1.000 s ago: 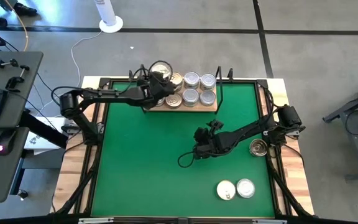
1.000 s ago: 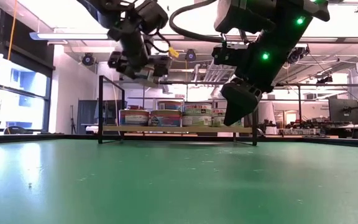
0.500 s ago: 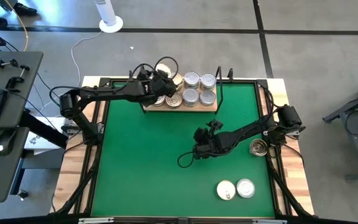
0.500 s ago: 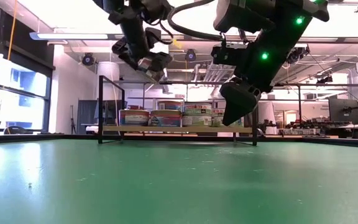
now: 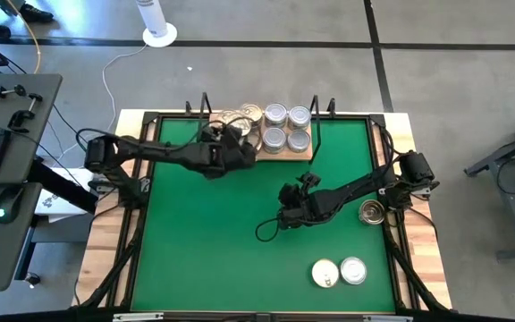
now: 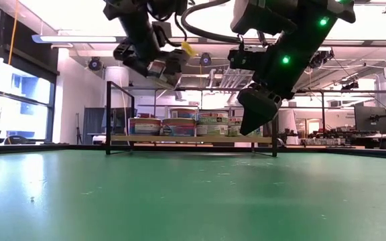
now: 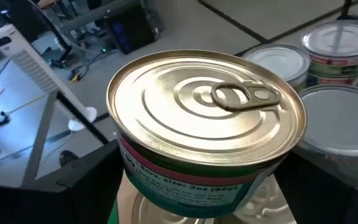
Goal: Stack canned seafood by type on shelf
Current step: Stack the blue/pink tuna can on top of the other blue/pink tuna can on the shelf
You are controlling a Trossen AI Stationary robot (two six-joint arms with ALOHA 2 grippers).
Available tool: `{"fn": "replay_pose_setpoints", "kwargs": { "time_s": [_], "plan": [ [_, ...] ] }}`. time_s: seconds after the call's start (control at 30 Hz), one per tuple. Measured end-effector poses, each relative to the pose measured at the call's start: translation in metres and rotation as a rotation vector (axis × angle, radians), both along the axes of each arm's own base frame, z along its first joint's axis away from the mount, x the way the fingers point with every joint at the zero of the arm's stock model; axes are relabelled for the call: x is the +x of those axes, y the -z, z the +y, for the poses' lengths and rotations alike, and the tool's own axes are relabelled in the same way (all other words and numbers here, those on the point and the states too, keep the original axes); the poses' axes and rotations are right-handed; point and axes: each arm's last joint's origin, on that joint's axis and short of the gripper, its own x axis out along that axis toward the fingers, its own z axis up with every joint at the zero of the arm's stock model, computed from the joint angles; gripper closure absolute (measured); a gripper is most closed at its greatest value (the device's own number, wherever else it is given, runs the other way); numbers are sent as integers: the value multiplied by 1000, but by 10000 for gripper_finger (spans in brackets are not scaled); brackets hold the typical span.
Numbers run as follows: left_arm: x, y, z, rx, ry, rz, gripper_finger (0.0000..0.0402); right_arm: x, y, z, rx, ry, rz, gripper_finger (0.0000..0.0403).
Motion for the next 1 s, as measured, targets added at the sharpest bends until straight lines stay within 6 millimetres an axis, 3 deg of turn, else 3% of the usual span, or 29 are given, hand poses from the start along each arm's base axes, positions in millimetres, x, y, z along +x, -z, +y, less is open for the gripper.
{"fn": "replay_pose_setpoints", "kwargs": {
  "time_s": [0.27, 0.63, 0.9, 1.0],
  "plan": [
    [-13, 9, 2, -28, -118, -21, 47, 0, 0, 1, -1, -7, 2, 36],
    [2, 44, 6, -74, -120, 43, 47, 0, 0, 3, -19, -12, -1, 36],
    [2, 36, -6, -54, 0, 186, 47, -17, -6, 13, -344, -104, 66, 36],
    [2, 38, -19, -41, 65, 224, 47, -32, -11, 12, -359, -148, 88, 36]
  ]
}}
